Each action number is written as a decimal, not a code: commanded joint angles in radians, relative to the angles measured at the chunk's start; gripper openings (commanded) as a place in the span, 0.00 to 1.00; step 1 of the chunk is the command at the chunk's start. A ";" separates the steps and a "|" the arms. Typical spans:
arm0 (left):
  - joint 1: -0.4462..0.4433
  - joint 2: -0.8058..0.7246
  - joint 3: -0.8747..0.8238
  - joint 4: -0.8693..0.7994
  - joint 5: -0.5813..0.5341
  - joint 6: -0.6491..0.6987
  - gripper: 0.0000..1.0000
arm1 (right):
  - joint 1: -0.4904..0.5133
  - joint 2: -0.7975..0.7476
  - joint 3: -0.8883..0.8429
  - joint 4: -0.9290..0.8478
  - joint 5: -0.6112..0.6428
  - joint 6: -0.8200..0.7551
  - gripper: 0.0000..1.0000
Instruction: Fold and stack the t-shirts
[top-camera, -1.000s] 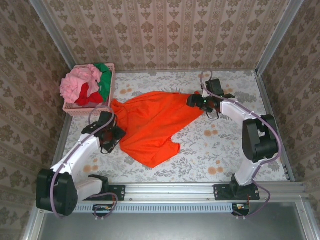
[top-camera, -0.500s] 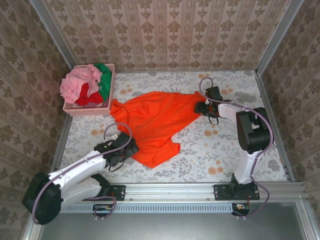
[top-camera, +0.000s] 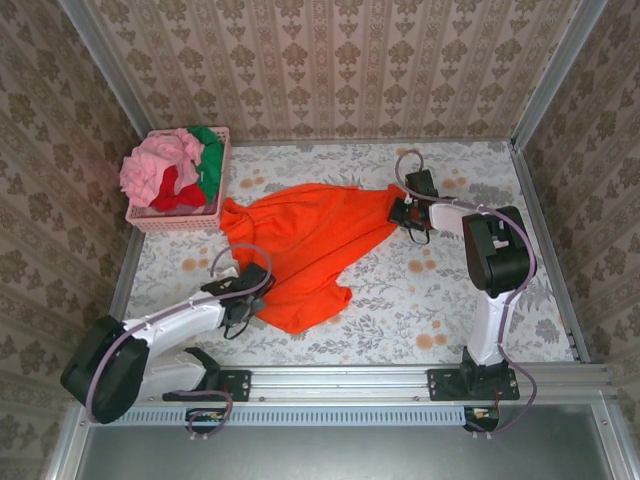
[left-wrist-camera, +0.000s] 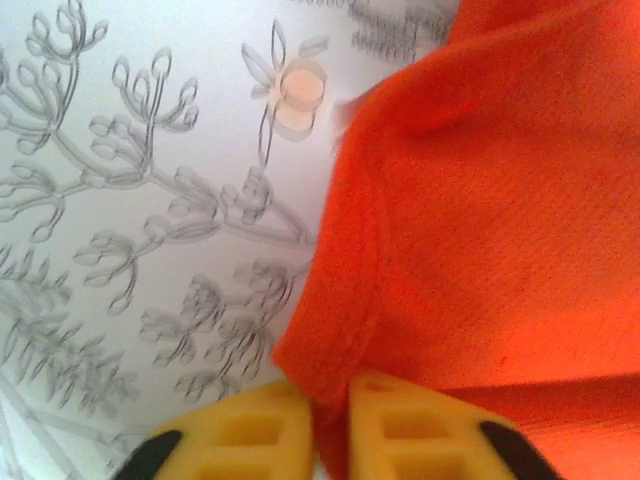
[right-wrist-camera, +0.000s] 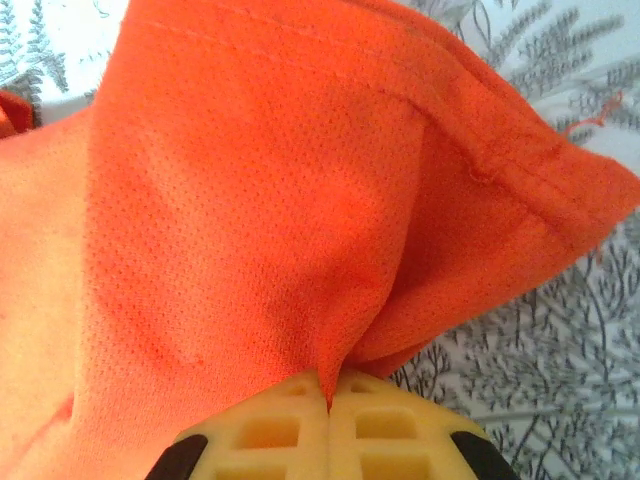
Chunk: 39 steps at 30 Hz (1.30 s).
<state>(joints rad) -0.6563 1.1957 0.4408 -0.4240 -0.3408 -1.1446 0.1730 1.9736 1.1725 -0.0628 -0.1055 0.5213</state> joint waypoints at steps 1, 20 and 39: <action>0.080 0.115 -0.036 0.399 0.138 0.105 0.00 | 0.003 -0.096 -0.093 0.033 0.026 0.046 0.00; 0.312 0.436 0.416 0.218 0.323 0.520 0.21 | 0.022 -0.905 -0.742 -0.095 0.141 0.158 0.05; 0.022 0.151 0.259 0.065 0.211 0.164 0.95 | 0.158 -0.412 -0.192 -0.082 0.164 -0.100 0.77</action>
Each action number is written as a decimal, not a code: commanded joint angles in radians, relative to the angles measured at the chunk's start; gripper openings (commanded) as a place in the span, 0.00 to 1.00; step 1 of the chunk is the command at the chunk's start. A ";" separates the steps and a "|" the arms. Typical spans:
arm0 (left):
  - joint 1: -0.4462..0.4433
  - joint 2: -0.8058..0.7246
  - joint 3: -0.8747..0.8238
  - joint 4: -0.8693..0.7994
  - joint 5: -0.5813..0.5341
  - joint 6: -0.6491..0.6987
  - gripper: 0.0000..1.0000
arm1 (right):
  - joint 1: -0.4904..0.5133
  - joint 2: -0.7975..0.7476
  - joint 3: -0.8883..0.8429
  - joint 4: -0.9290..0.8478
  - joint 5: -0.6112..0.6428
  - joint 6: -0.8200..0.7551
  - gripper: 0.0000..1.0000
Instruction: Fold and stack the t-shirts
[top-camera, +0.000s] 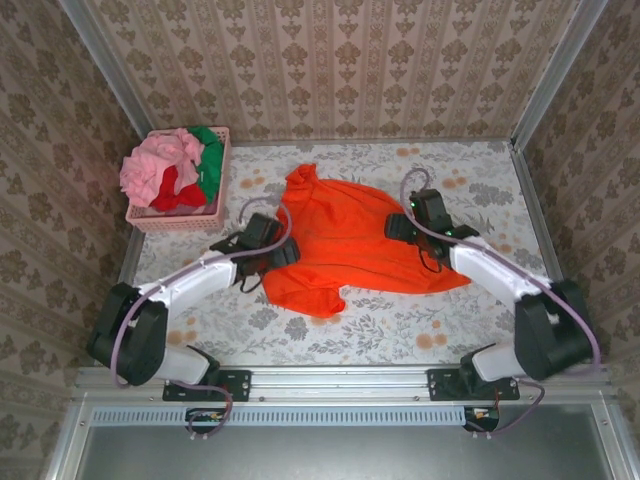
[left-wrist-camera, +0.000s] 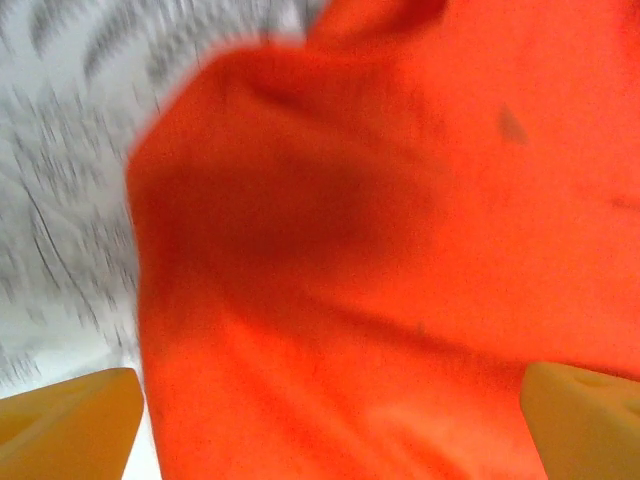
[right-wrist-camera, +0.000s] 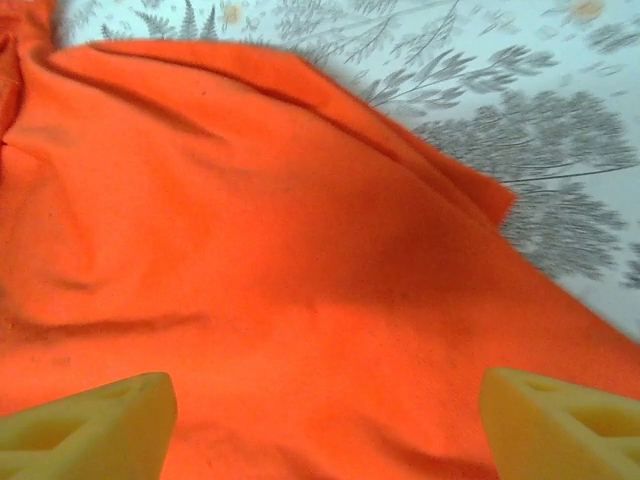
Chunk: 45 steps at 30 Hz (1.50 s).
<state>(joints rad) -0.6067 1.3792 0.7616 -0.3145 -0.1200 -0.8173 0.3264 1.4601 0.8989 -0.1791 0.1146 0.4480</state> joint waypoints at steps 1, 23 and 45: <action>-0.031 -0.029 -0.082 -0.018 0.002 -0.184 0.93 | 0.008 0.148 0.113 0.039 -0.072 -0.028 0.75; 0.144 0.130 0.079 0.004 0.012 0.019 0.79 | -0.061 0.535 0.460 0.070 -0.215 -0.058 0.75; 0.549 -0.317 -0.157 -0.168 0.212 0.130 0.91 | 0.674 0.403 0.176 0.179 -0.044 -0.663 0.71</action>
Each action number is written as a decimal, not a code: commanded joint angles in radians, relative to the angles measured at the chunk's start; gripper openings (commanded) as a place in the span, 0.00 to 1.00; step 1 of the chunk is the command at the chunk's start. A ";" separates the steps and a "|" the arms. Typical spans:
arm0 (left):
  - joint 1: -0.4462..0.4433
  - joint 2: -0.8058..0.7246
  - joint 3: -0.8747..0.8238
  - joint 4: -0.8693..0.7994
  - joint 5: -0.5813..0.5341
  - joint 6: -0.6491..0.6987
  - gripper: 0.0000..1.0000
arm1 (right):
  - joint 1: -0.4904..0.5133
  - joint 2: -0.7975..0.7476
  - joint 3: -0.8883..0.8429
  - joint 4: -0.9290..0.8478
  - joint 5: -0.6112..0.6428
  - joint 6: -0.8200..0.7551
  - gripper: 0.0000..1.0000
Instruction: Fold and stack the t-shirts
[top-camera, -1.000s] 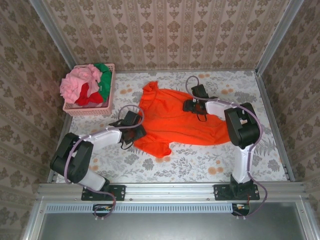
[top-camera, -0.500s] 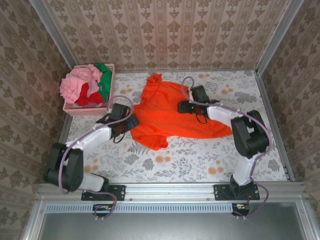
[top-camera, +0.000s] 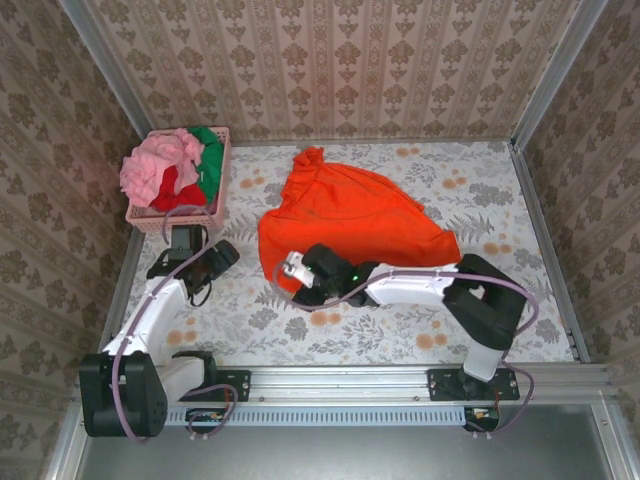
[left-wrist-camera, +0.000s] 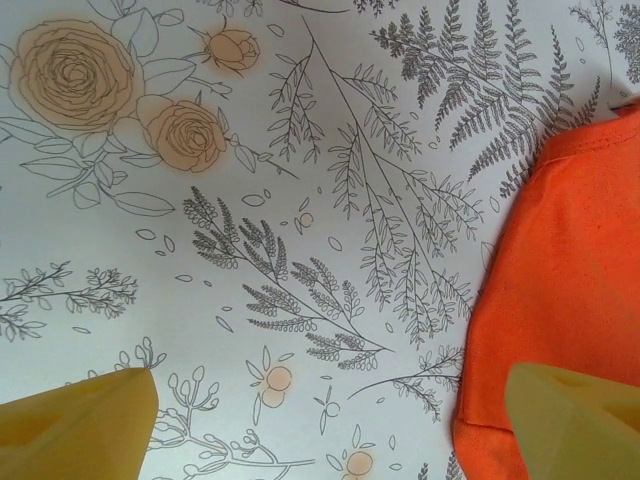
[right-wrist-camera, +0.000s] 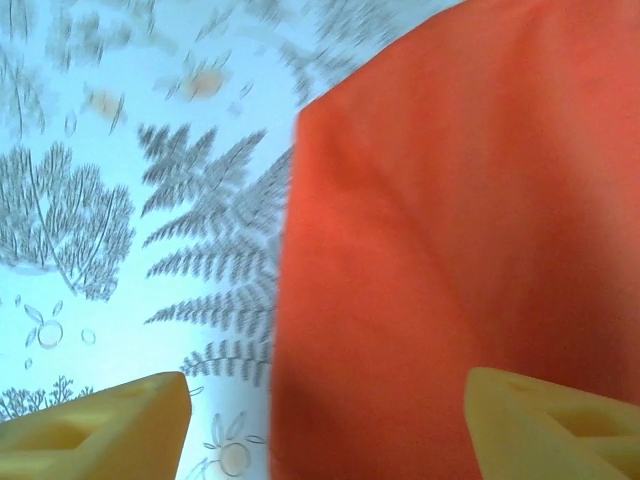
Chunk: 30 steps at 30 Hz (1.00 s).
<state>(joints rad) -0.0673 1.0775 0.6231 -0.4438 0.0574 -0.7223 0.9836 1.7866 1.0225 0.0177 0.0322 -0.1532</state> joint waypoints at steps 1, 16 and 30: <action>0.009 -0.014 -0.022 -0.036 0.039 0.032 0.91 | 0.023 0.103 0.070 -0.026 0.038 -0.066 0.69; 0.008 -0.020 -0.073 0.040 0.109 0.022 0.92 | 0.005 0.171 0.186 -0.148 0.057 0.063 0.00; -0.139 -0.050 -0.183 0.402 0.264 -0.187 1.00 | -0.181 0.011 0.024 0.209 -0.564 0.506 0.00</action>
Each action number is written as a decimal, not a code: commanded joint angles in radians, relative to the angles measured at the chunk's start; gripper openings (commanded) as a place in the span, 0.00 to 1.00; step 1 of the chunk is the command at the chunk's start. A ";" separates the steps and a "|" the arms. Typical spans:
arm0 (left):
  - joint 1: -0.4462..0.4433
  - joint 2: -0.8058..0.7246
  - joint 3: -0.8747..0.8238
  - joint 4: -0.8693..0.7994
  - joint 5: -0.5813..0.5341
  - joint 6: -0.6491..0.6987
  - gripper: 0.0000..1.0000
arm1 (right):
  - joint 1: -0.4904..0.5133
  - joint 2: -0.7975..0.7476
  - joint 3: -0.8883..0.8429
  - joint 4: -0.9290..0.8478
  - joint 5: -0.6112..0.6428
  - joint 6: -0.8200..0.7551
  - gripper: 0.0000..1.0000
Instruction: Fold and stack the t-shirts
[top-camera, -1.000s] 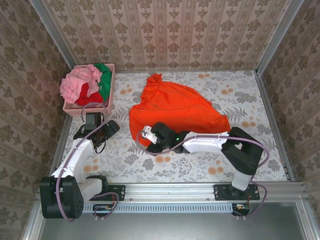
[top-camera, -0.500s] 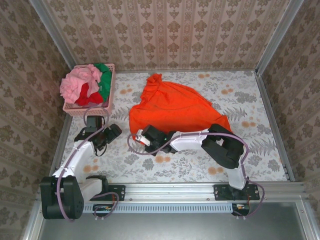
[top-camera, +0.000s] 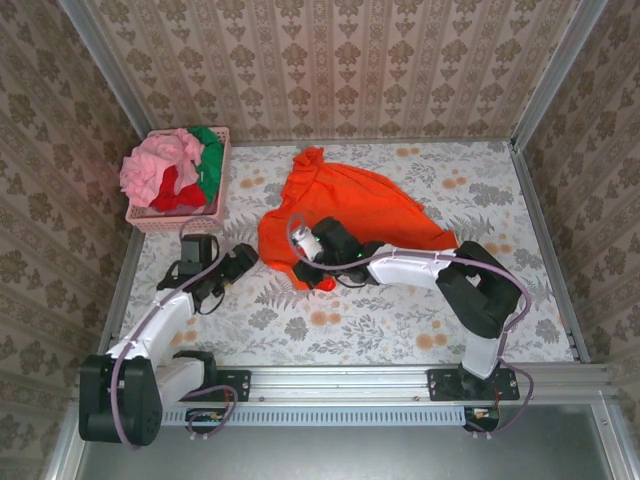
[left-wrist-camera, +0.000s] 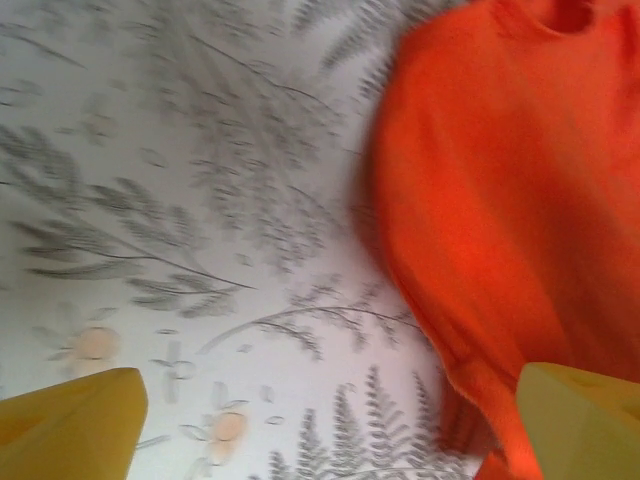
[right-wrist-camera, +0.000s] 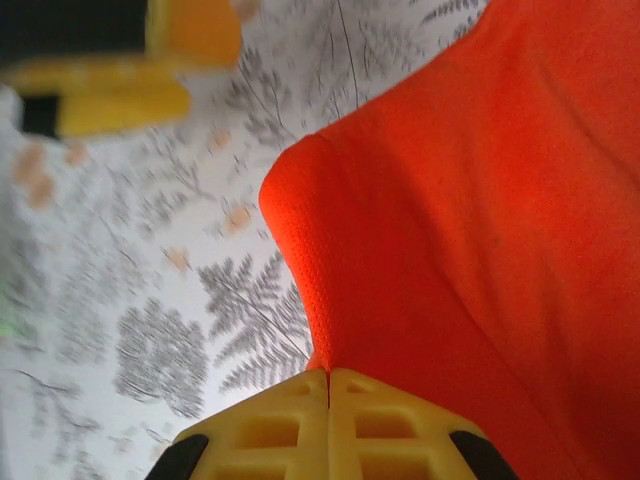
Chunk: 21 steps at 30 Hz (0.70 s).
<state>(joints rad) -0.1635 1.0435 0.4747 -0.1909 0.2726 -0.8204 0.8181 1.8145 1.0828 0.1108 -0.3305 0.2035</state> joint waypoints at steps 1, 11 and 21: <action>-0.058 -0.014 -0.048 0.191 0.048 -0.111 1.00 | -0.025 -0.016 -0.047 0.148 -0.226 0.175 0.00; -0.217 0.101 -0.125 0.555 0.020 -0.208 1.00 | -0.065 0.003 -0.066 0.256 -0.344 0.278 0.00; -0.261 0.110 -0.141 0.702 0.023 -0.276 0.86 | -0.080 0.036 -0.068 0.292 -0.359 0.322 0.00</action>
<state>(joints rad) -0.4202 1.1824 0.3416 0.4419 0.2932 -1.0664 0.7456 1.8271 1.0191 0.3679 -0.6491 0.5041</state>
